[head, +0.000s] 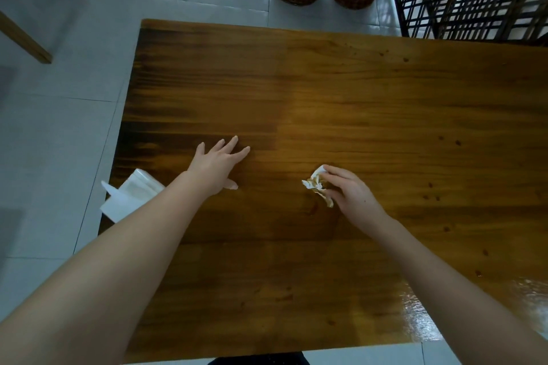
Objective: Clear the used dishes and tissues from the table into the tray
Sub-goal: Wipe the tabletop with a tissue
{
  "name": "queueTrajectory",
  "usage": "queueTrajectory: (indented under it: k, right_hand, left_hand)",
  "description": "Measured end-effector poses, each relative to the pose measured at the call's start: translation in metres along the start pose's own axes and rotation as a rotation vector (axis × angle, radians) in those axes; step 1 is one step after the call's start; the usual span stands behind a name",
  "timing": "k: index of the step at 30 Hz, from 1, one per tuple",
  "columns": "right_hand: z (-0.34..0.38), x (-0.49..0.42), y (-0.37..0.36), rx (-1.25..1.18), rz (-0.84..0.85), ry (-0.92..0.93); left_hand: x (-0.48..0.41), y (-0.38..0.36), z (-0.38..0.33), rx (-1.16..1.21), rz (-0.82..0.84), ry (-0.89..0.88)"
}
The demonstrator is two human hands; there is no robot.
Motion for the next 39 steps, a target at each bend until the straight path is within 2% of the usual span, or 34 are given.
queueTrajectory:
  k: [8,18,26,34,39]
  right_hand:
    - [0.026,0.015,-0.013,0.321,0.003,0.24]
    - [0.056,0.08,-0.034,0.217,-0.053,0.346]
    - [0.045,0.057,-0.016,0.161,-0.121,0.119]
    - [0.051,0.084,-0.038,0.043,-0.051,0.104]
    - [0.079,0.15,-0.064,-0.078,-0.002,0.225]
  left_hand:
    - [0.018,-0.012,-0.014,0.014,-0.088,-0.015]
    - [0.063,-0.038,-0.022,0.087,-0.117,0.023]
    - [0.104,-0.062,-0.034,0.155,-0.174,0.005]
    - [0.127,-0.08,-0.041,0.178,-0.232,0.03]
    - [0.142,-0.098,-0.051,0.188,-0.195,0.037]
Point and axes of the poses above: each hand's wrist, its own x-axis away from the middle knuckle, its own y-axis out of the back of the hand, z = x × y, the point moved 8 cm from there along -x, towards the middle knuckle, and after that the axes turned 12 degrees about -y, right-handed, at the moved point
